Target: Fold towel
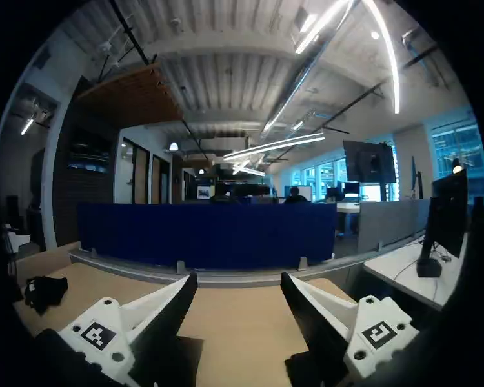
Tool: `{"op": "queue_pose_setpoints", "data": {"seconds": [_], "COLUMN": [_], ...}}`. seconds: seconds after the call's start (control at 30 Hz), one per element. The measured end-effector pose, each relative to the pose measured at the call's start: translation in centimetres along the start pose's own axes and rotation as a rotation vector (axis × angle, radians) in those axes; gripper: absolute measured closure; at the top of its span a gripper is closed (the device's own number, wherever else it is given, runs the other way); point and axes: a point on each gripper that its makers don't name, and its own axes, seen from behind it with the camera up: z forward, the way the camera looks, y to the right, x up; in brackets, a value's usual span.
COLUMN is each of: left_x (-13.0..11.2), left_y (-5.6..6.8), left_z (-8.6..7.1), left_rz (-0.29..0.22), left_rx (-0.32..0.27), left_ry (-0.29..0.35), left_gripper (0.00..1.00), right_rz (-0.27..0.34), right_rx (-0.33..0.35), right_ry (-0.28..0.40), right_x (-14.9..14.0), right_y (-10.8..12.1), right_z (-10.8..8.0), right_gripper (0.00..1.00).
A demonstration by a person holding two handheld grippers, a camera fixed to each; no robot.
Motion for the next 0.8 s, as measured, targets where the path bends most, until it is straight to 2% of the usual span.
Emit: {"op": "queue_pose_setpoints", "data": {"seconds": [0.2, 0.37, 0.57, 0.67, 0.8], "left_x": [-1.6, -3.4, -5.3, -6.0, -6.9], "left_y": [2.1, 3.4, 5.2, 5.9, 6.6], "left_z": [0.2, 0.0, -0.5, -0.6, -0.6], "left_rz": [0.043, 0.083, 0.114, 0.117, 0.119], "left_rx": [-0.084, -0.164, -0.263, -0.299, -0.327], "left_ry": [-0.075, -0.153, -0.236, -0.262, -0.283], "left_gripper": [0.04, 0.04, 0.04, 0.04, 0.04], "right_rz": [-0.057, -0.098, -0.111, -0.113, -0.131], "right_rx": [0.070, 0.180, 0.314, 0.352, 0.364], "right_ry": [-0.063, -0.147, -0.255, -0.283, -0.303], "right_x": [-1.5, -2.7, -4.5, -4.9, -5.7], "right_y": [-2.1, -4.4, -7.0, -7.8, -8.1], "right_z": [0.1, -0.4, -1.4, -1.8, -2.0], "right_gripper": [0.00, 0.00, 0.00, 0.00, 0.00]}}
